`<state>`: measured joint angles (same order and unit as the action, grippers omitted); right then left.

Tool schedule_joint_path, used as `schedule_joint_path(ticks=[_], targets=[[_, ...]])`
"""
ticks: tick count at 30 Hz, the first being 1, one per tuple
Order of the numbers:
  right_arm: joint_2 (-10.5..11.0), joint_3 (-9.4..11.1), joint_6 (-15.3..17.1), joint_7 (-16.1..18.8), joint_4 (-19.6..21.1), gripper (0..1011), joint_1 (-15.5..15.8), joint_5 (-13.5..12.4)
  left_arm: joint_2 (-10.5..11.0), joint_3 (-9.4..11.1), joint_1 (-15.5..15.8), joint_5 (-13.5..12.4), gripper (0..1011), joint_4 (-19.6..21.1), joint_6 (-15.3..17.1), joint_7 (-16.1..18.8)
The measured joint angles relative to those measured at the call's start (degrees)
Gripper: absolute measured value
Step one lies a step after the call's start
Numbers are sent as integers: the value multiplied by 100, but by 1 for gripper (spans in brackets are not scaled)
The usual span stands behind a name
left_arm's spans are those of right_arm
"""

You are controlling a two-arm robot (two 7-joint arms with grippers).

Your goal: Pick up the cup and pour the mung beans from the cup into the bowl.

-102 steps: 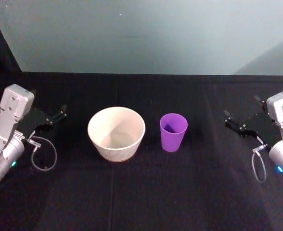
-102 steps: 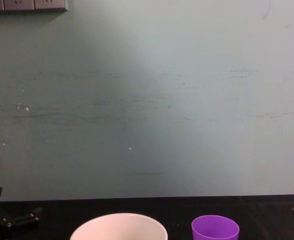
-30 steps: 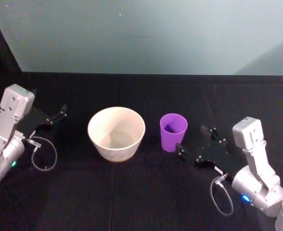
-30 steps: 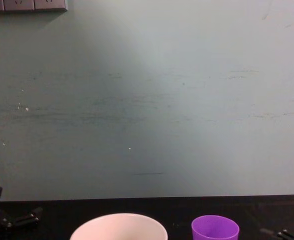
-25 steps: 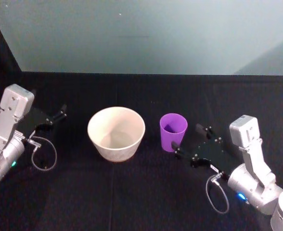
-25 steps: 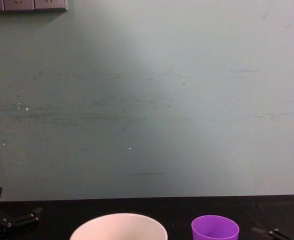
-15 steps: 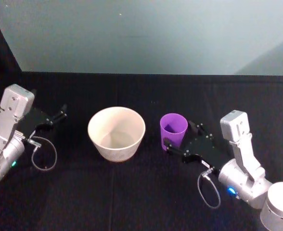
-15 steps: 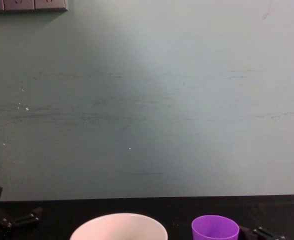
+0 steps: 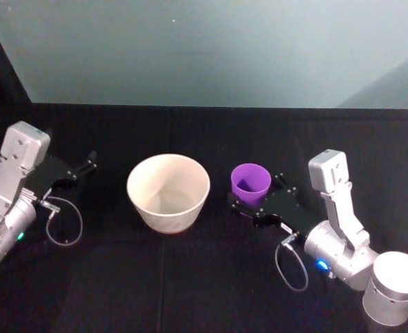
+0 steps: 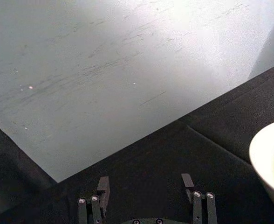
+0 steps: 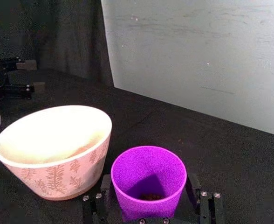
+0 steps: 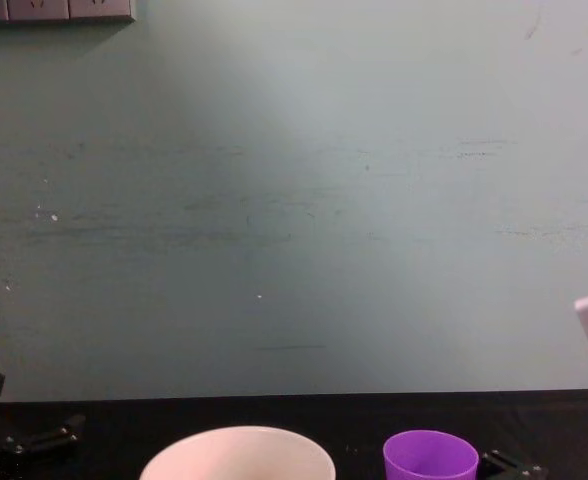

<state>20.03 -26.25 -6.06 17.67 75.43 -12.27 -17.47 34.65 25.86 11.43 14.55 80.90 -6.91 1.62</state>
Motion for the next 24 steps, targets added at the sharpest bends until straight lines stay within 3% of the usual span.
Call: schedule_joint_path(ticks=[19, 24], targets=[[-282, 153, -5, 95, -219, 1002, -62, 233, 0, 0, 0, 0, 1000, 0, 0, 0], [-329, 209, -8, 136, -234, 930, -45, 260, 0, 0, 0, 0, 1000, 0, 0, 0]])
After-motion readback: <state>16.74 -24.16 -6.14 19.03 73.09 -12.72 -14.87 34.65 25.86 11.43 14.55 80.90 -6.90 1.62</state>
